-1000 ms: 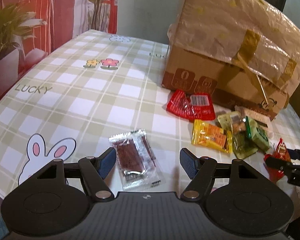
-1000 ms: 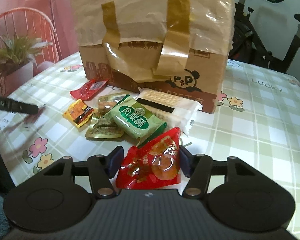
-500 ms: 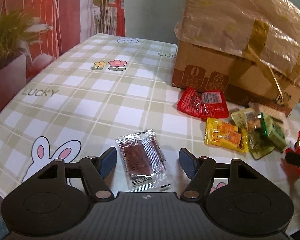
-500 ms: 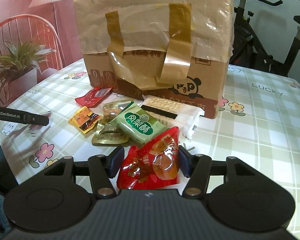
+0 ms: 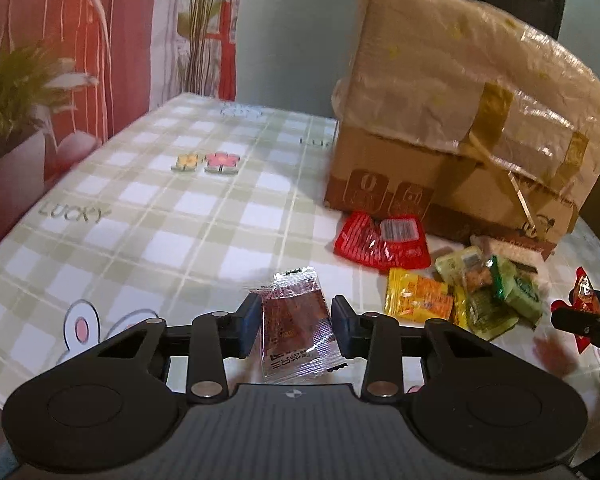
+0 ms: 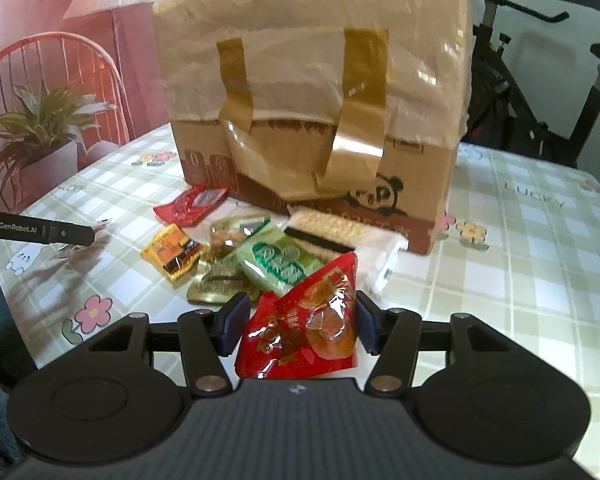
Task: Organize snacks
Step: 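Carry both packs over the box and open both grippers to drop them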
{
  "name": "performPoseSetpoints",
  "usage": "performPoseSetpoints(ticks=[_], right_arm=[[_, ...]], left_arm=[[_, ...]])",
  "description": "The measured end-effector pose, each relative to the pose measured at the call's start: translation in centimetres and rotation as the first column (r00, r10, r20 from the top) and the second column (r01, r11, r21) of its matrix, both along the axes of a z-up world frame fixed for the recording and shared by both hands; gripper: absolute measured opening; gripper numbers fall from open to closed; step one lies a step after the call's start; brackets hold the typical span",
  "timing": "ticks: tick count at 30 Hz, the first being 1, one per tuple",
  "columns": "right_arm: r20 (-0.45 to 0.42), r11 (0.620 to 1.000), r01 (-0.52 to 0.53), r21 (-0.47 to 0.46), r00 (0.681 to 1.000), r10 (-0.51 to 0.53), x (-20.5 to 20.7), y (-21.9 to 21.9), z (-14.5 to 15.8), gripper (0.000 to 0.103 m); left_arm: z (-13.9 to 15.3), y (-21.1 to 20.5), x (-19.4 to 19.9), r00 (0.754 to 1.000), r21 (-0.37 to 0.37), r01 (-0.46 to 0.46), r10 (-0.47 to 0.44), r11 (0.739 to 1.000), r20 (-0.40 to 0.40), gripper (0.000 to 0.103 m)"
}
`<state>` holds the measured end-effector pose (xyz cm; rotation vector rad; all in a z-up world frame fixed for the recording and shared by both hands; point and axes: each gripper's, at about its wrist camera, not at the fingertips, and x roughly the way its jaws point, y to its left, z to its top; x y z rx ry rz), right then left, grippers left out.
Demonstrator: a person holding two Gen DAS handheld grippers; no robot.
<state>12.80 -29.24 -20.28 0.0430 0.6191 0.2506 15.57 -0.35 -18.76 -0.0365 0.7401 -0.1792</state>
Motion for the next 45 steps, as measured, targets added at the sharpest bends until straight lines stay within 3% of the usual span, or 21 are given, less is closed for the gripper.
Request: performPoseSetpoints(ticks=[5,9,18,22,24,32,35,37,45], right_arm=[[0.046,1.000,-0.022,-0.010,0.999,0.022,-0.2,0.0,2.2,0.058],[0.120,0.998,-0.055,-0.014,0.991,0.057,-0.1,0.1,5.6,0.058],[0.320,0.992,-0.122,-0.039,0.939,0.128,2.7,-0.3,15.6,0.058],[0.368,0.990,-0.114,-0.079,0.920,0.135,5.9,-0.6,18.5,0.058],[0.365,0.990,-0.106,-0.092,0.921,0.132,8.1,-0.6,18.9,0.058],[0.260,0.991,-0.080,-0.103,0.960,0.104,15.2,-1.7,17.3,0.058],[0.217,0.991,-0.064,-0.120,0.972,0.089,16.1,-1.8,16.6,0.060],[0.206,0.993,-0.049,-0.110,0.976,0.071,16.3,-2.0,16.3,0.070],[0.226,0.993,-0.028,-0.113,0.973,0.054,14.8,-2.0,16.5,0.080]], left_arm=[[2.5,-0.2,0.7,0.998,-0.012,0.036,-0.035,0.999,0.053,0.041],[6.1,-1.4,1.5,0.987,-0.022,0.098,-0.095,0.995,0.133,0.041],[16.0,-5.7,3.7,0.910,-0.044,0.249,-0.218,0.967,0.353,0.041],[18.5,-8.1,6.5,0.897,-0.051,0.279,-0.241,0.959,0.371,0.041],[19.1,-9.5,8.2,0.894,-0.045,0.287,-0.251,0.957,0.372,0.041],[17.6,-13.4,14.7,0.920,-0.023,0.279,-0.261,0.960,0.292,0.042],[17.4,-14.1,15.0,0.914,0.025,0.270,-0.265,0.962,0.307,0.050],[17.2,-14.3,15.4,0.922,0.031,0.246,-0.243,0.969,0.303,0.057],[17.6,-11.6,14.3,0.933,0.026,0.213,-0.211,0.977,0.292,0.062]])
